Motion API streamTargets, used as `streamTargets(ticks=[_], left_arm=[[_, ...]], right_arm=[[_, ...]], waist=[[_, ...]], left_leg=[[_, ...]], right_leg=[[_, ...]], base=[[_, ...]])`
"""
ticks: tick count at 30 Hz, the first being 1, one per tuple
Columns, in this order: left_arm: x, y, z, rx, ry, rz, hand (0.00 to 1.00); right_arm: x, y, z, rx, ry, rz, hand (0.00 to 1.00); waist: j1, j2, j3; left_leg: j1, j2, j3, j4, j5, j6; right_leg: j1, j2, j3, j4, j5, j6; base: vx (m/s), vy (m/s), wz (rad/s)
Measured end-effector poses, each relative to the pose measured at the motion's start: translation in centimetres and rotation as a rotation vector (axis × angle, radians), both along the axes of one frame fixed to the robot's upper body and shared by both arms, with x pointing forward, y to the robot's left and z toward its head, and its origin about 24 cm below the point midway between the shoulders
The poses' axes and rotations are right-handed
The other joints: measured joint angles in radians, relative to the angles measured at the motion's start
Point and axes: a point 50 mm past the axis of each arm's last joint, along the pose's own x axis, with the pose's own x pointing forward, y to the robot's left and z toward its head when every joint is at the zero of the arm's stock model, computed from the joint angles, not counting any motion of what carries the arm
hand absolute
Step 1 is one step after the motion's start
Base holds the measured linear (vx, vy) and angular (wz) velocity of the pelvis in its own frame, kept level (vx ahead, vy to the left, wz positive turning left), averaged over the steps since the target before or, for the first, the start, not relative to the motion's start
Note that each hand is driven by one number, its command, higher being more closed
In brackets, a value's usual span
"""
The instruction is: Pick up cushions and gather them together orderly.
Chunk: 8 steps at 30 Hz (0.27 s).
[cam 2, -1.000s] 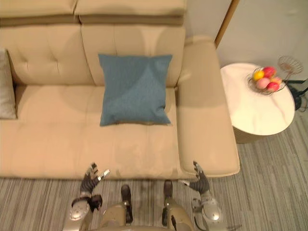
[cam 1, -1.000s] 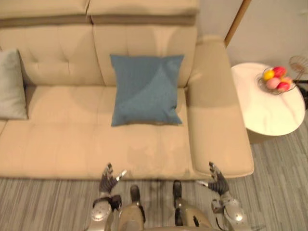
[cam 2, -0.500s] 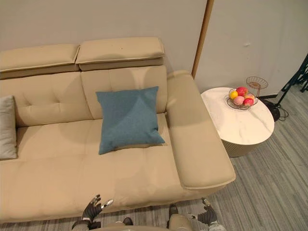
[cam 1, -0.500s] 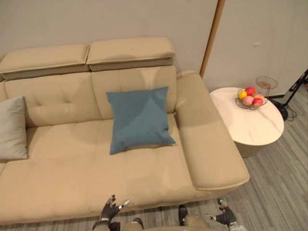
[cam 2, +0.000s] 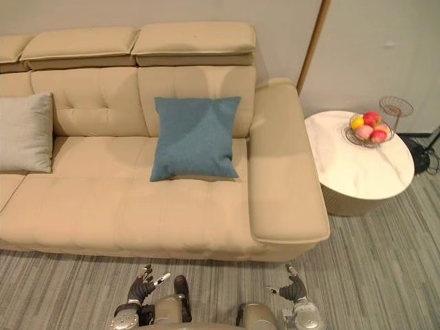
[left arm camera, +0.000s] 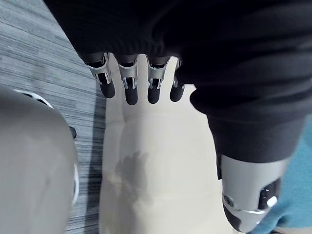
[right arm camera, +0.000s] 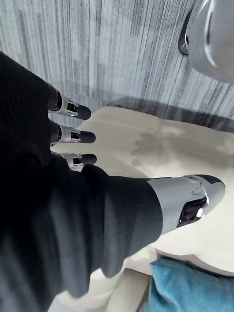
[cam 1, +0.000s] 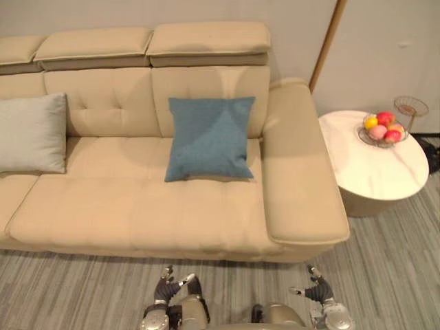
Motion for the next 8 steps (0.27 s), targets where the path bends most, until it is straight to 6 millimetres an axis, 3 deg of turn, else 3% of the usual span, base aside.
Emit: streamTargets(ticks=[2, 3, 5, 8], left_arm=[[-0.2, 0.1, -0.1, 0.001, 0.008, -0.001, 0.00], [-0.2, 0.1, -0.1, 0.000, 0.010, -0.001, 0.00], [-0.1, 0.2, -0.1, 0.004, 0.010, -0.001, 0.00], [-0.2, 1.2, -0.1, 0.034, 0.015, -0.008, 0.00]], right_arm=[[-0.1, -0.5, -0.2, -0.014, 0.019, 0.000, 0.00], [-0.2, -0.6, -0.2, -0.016, 0.022, -0.001, 0.00], [-0.5, -1.1, -0.3, -0.025, 0.034, -0.010, 0.00], [-1.2, -1.3, -0.6, -0.021, 0.059, -0.032, 0.00]], waist=[[-0.002, 0.009, -0.005], [-0.002, 0.016, -0.008], [-0.006, 0.049, -0.026], [-0.008, 0.037, -0.031]], left_leg=[[0.063, -0.031, -0.006, 0.032, -0.085, -0.001], [0.090, -0.036, -0.008, 0.002, -0.098, -0.008], [0.160, -0.054, -0.007, -0.160, -0.103, -0.019], [0.198, -0.091, -0.004, -0.270, -0.056, -0.011]], right_leg=[[-0.013, -0.014, 0.030, -0.051, 0.057, 0.031], [-0.012, -0.014, 0.034, -0.066, 0.068, 0.040], [-0.009, -0.008, 0.035, -0.113, 0.102, 0.066], [0.060, -0.031, 0.020, -0.265, 0.196, 0.100]], base=[[-0.11, 0.118, -0.30], [-0.10, 0.158, -0.21], [-0.08, 0.183, -0.05], [-0.05, 0.164, 0.06]])
